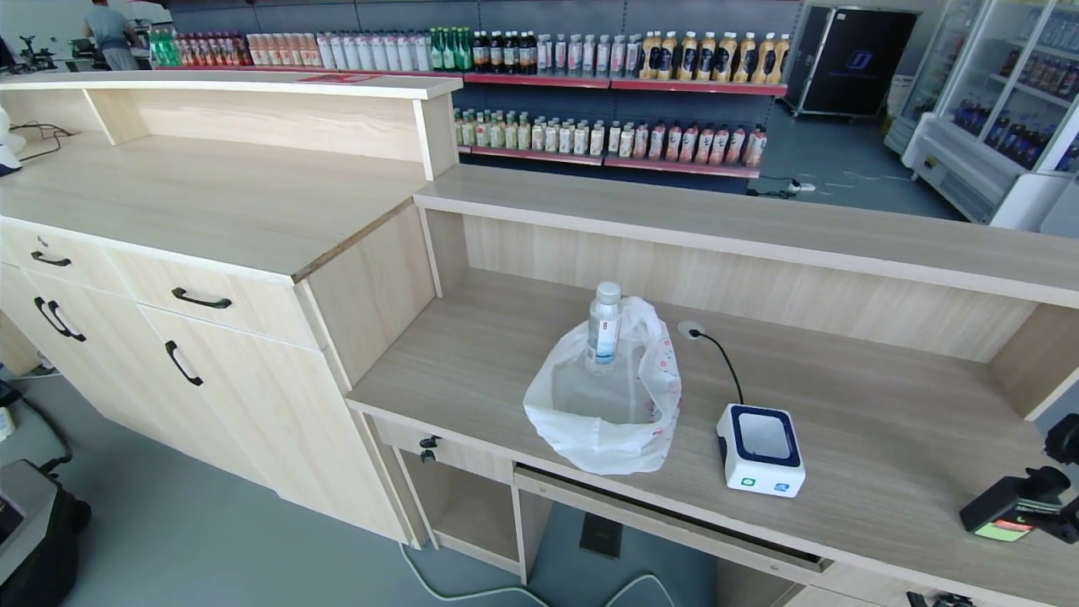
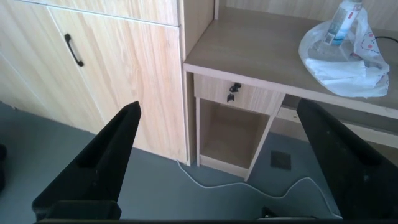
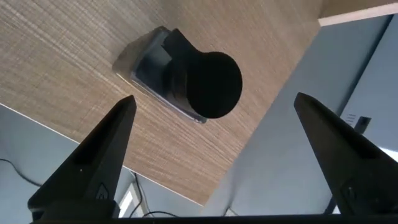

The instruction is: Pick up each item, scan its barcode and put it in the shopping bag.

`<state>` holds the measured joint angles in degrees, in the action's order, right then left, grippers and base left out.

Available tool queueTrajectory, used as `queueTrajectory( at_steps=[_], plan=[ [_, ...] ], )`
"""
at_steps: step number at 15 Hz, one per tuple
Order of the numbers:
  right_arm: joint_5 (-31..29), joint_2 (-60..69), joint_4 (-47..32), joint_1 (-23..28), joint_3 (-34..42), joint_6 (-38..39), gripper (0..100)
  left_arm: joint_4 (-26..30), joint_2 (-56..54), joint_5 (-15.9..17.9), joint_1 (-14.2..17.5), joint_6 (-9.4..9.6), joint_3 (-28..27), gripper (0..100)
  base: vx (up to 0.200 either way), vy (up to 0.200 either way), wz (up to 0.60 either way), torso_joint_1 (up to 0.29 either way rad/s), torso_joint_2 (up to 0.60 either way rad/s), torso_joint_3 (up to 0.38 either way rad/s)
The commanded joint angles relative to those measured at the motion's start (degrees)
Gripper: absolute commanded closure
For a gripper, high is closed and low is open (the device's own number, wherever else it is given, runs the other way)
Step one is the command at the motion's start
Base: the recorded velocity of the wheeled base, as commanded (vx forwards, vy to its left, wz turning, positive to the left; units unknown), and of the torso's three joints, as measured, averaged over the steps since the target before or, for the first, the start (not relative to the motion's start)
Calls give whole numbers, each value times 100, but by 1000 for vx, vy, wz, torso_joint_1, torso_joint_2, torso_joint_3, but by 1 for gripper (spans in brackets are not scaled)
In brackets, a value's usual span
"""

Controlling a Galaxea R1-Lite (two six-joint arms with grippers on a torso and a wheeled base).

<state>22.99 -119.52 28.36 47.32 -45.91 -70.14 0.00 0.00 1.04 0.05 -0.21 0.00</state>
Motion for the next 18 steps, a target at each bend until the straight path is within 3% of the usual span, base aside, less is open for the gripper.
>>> queueTrajectory(
  at_steps=[1, 7, 18],
  plan=[
    [48, -283, 12, -74, -50, 1, 0, 0, 9, 2, 4, 3, 0, 0, 0, 0, 0, 0, 0, 0],
    [285, -669, 30, -338, -155, 18, 0, 0, 9, 2, 4, 3, 0, 0, 0, 0, 0, 0, 0, 0],
    [663, -1083, 65, -373, -419, 45, 0, 0, 9, 2, 4, 3, 0, 0, 0, 0, 0, 0, 0, 0]
  ],
)
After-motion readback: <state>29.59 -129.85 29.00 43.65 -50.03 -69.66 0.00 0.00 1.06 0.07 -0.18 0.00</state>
